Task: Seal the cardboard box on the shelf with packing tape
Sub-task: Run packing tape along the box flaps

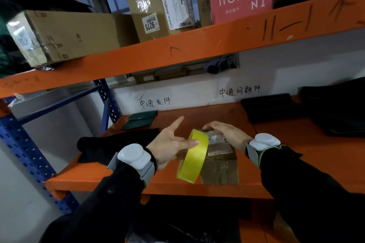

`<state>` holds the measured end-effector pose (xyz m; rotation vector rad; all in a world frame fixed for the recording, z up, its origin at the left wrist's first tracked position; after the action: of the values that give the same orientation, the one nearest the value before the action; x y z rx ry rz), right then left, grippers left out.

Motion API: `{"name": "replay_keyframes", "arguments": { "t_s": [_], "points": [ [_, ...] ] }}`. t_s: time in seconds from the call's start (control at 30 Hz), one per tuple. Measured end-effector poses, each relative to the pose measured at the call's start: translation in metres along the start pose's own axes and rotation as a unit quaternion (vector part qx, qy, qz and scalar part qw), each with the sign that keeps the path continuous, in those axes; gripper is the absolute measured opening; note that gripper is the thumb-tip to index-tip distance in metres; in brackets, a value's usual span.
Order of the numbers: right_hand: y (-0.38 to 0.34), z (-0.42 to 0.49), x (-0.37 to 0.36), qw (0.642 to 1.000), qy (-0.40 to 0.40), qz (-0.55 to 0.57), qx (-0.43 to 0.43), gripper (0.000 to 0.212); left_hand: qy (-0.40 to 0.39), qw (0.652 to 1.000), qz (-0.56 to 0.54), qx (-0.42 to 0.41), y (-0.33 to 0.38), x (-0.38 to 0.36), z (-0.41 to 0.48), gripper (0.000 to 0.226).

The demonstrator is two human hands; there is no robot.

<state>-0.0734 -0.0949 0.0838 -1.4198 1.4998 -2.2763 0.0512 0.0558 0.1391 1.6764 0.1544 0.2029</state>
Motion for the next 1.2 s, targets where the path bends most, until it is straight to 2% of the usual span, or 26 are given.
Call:
{"name": "replay_keyframes", "arguments": {
  "t_s": [0.27, 0.6, 0.83, 1.03, 1.2],
  "points": [
    [-0.003, -0.004, 0.007, 0.999, 0.027, 0.0, 0.032, 0.025, 0.003, 1.0, 0.016, 0.003, 0.0, -0.008, 0.009, 0.096],
    [-0.007, -0.007, 0.01, 0.996, 0.061, 0.005, 0.072, 0.005, -0.003, 0.999, 0.041, 0.005, -0.007, -0.007, 0.018, 0.103],
    [-0.008, -0.003, 0.007, 0.994, 0.074, -0.024, 0.078, 0.012, 0.028, 0.996, 0.083, 0.013, -0.015, -0.002, 0.024, 0.102],
    [-0.014, 0.0, 0.002, 0.993, 0.071, -0.047, 0.083, 0.008, 0.045, 0.989, 0.138, -0.005, -0.016, -0.006, 0.014, 0.082],
    [-0.016, 0.002, -0.002, 0.992, 0.07, -0.06, 0.091, 0.009, 0.096, 0.972, 0.212, -0.027, -0.011, -0.008, 0.01, 0.074]
  ]
}}
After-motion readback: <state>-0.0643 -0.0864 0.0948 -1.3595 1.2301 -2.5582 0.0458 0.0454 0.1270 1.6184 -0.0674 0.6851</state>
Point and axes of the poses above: each hand's wrist, its own z-axis towards the middle knuckle, its own x-axis out of the back of the hand, y = z × x, the point moved 6 cm from there along z, towards the middle knuckle, and after that the axes turned 15 degrees about -z, right-handed, at the moved point
